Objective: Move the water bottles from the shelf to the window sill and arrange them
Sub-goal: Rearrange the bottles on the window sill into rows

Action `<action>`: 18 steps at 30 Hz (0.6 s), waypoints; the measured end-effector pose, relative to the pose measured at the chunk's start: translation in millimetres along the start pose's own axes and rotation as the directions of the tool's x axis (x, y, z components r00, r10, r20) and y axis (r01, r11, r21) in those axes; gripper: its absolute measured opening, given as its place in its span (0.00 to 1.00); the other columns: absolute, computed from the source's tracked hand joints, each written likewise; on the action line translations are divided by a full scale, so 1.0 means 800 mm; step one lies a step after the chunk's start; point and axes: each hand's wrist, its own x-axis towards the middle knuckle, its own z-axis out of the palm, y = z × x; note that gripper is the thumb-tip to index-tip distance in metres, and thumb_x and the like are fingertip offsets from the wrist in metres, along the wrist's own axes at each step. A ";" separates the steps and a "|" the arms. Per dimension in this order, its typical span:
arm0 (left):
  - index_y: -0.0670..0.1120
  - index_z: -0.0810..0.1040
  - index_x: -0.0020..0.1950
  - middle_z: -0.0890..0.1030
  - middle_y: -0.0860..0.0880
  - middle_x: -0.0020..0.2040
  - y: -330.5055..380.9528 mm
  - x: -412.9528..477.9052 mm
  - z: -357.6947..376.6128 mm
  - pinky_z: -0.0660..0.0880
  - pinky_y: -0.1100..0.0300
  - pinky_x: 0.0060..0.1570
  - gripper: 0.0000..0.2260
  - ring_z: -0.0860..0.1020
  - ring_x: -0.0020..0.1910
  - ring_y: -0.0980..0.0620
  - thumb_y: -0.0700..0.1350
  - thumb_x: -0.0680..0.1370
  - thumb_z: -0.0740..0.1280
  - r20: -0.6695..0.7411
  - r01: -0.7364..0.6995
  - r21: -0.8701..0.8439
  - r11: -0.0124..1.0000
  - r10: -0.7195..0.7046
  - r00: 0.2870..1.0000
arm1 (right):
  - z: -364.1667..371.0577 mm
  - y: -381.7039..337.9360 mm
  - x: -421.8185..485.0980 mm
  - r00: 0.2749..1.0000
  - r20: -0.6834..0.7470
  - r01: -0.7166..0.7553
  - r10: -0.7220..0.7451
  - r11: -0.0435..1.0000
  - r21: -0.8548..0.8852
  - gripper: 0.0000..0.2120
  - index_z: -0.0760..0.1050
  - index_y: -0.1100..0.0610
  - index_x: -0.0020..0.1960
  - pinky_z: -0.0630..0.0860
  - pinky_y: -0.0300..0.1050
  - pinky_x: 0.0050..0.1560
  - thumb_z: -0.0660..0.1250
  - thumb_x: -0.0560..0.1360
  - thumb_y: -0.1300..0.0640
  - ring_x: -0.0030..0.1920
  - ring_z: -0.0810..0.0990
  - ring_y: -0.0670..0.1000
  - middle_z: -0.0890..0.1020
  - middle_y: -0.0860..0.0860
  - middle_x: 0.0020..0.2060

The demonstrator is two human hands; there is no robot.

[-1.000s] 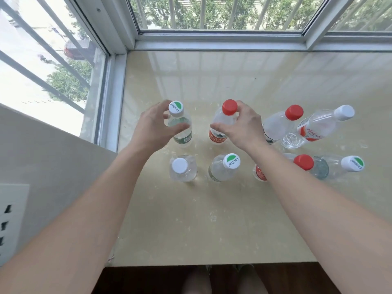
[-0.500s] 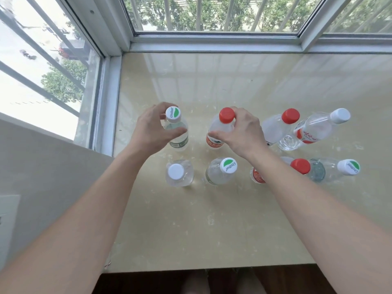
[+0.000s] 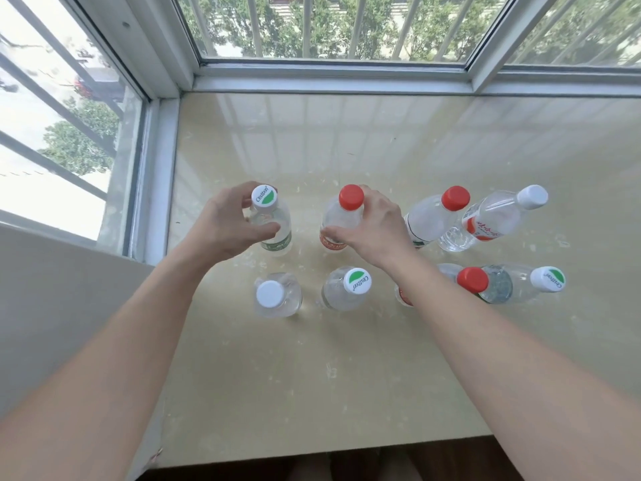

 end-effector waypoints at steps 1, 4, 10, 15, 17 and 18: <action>0.52 0.80 0.58 0.82 0.57 0.52 0.000 0.000 0.000 0.77 0.48 0.59 0.21 0.78 0.59 0.55 0.47 0.65 0.73 0.000 0.000 0.000 1.000 0.000 1.000 | 0.000 0.000 0.000 1.000 0.005 -0.001 0.001 1.000 0.000 0.31 0.74 0.51 0.62 0.74 0.52 0.57 0.78 0.63 0.42 0.58 0.76 0.54 0.79 0.50 0.55; 0.53 0.78 0.62 0.80 0.61 0.54 0.000 -0.002 0.000 0.74 0.53 0.63 0.22 0.77 0.59 0.58 0.43 0.69 0.77 -0.017 -0.006 0.030 1.000 0.007 1.000 | -0.002 0.000 -0.003 1.000 0.019 -0.016 0.016 1.000 0.010 0.35 0.71 0.48 0.65 0.74 0.52 0.58 0.78 0.62 0.43 0.59 0.75 0.53 0.77 0.49 0.56; 0.51 0.73 0.69 0.77 0.56 0.64 0.011 -0.015 -0.007 0.71 0.52 0.67 0.33 0.74 0.65 0.57 0.49 0.66 0.80 -0.064 -0.029 0.133 0.991 0.038 0.997 | -0.031 -0.012 -0.019 0.999 0.051 -0.005 0.006 1.000 -0.030 0.42 0.62 0.47 0.74 0.71 0.50 0.62 0.78 0.65 0.45 0.66 0.71 0.53 0.72 0.50 0.66; 0.51 0.70 0.72 0.73 0.54 0.69 0.065 -0.048 -0.029 0.64 0.59 0.66 0.36 0.70 0.69 0.53 0.60 0.68 0.76 -0.119 -0.088 0.322 0.943 0.133 0.984 | -0.098 -0.027 -0.074 0.990 -0.011 0.136 -0.138 0.984 -0.115 0.38 0.64 0.46 0.74 0.72 0.46 0.55 0.75 0.69 0.42 0.62 0.73 0.49 0.71 0.46 0.64; 0.51 0.70 0.72 0.73 0.53 0.69 0.100 -0.070 -0.032 0.64 0.58 0.64 0.33 0.70 0.69 0.51 0.61 0.71 0.73 -0.171 -0.122 0.360 0.925 0.194 0.966 | -0.147 -0.020 -0.107 0.974 -0.079 0.196 -0.212 0.966 -0.171 0.32 0.69 0.47 0.71 0.74 0.47 0.52 0.74 0.71 0.43 0.56 0.75 0.47 0.73 0.44 0.58; 0.51 0.70 0.72 0.73 0.54 0.69 0.118 -0.080 -0.030 0.64 0.58 0.63 0.31 0.70 0.68 0.51 0.60 0.72 0.72 -0.178 -0.148 0.377 0.915 0.228 0.957 | -0.174 -0.012 -0.121 0.969 -0.114 0.196 -0.220 0.962 -0.189 0.30 0.70 0.47 0.70 0.75 0.48 0.52 0.74 0.71 0.44 0.53 0.75 0.46 0.74 0.43 0.56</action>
